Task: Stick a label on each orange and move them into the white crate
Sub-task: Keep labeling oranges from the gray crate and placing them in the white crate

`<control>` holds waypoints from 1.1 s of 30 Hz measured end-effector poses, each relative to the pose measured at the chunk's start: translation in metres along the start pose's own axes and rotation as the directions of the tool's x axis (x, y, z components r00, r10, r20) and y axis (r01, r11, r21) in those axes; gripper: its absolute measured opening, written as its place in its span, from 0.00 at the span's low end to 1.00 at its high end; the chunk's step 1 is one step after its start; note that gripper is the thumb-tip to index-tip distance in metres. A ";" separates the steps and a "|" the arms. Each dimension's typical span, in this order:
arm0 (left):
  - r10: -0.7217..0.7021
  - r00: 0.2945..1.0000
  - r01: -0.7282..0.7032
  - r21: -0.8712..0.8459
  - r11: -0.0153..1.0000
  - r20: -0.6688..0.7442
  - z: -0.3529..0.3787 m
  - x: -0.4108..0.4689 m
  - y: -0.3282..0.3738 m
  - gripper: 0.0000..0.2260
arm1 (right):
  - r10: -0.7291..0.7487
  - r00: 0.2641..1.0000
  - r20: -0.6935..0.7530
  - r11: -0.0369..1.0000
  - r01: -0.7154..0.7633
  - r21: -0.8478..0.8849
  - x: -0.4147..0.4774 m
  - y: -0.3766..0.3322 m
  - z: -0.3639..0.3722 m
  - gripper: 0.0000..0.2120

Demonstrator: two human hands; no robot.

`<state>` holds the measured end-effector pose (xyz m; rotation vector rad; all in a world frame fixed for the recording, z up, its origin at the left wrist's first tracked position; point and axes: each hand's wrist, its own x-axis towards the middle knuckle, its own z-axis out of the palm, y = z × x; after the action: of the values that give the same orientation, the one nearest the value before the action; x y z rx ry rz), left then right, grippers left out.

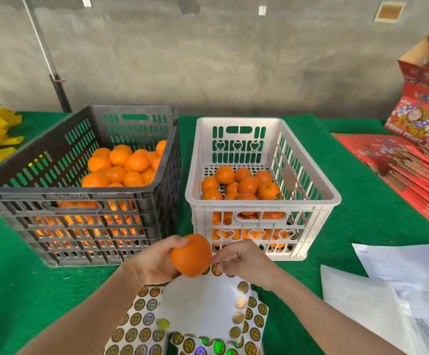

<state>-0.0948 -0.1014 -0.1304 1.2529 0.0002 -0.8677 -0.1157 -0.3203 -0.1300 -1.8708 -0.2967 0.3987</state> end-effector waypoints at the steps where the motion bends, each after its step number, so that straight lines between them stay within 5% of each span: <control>1: 0.007 1.000 -0.007 0.001 1.000 -0.006 0.001 0.001 0.000 0.49 | -0.020 1.000 -0.002 1.000 0.020 -0.020 0.000 -0.001 0.001 0.12; 6: 0.065 0.994 -0.069 -0.046 0.997 -0.091 0.003 0.005 -0.006 0.52 | -0.093 0.996 0.010 0.995 0.094 -0.046 -0.006 -0.004 0.001 0.15; 12: -0.068 0.997 0.069 0.057 0.996 -0.029 0.005 0.006 -0.005 0.54 | 0.198 0.973 0.117 0.978 -0.205 0.048 -0.003 0.007 -0.007 0.10; 16: 0.006 0.989 0.007 0.090 0.996 -0.148 0.004 0.009 -0.002 0.52 | 0.321 0.947 0.033 0.940 -0.314 -0.136 -0.003 0.030 0.008 0.10; 21: -0.001 0.980 0.000 -0.004 1.000 -0.199 0.005 0.005 0.004 0.45 | 0.171 0.982 -0.083 0.898 -0.190 -0.397 -0.008 0.042 0.020 0.09; 27: -0.009 0.996 -0.011 -0.217 0.976 -0.090 0.019 0.002 0.005 0.50 | 0.225 0.930 -0.290 0.949 -0.142 0.280 -0.002 -0.009 0.003 0.13; 33: 0.158 0.987 -0.155 -0.203 0.967 0.000 0.033 -0.004 0.015 0.45 | 0.020 0.961 -0.276 0.879 0.115 0.463 -0.013 -0.061 -0.005 0.14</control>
<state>-0.1039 -0.1258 -0.1044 1.0401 -0.0228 -0.7221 -0.1262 -0.3099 -0.0692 -1.4044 -0.0466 0.1525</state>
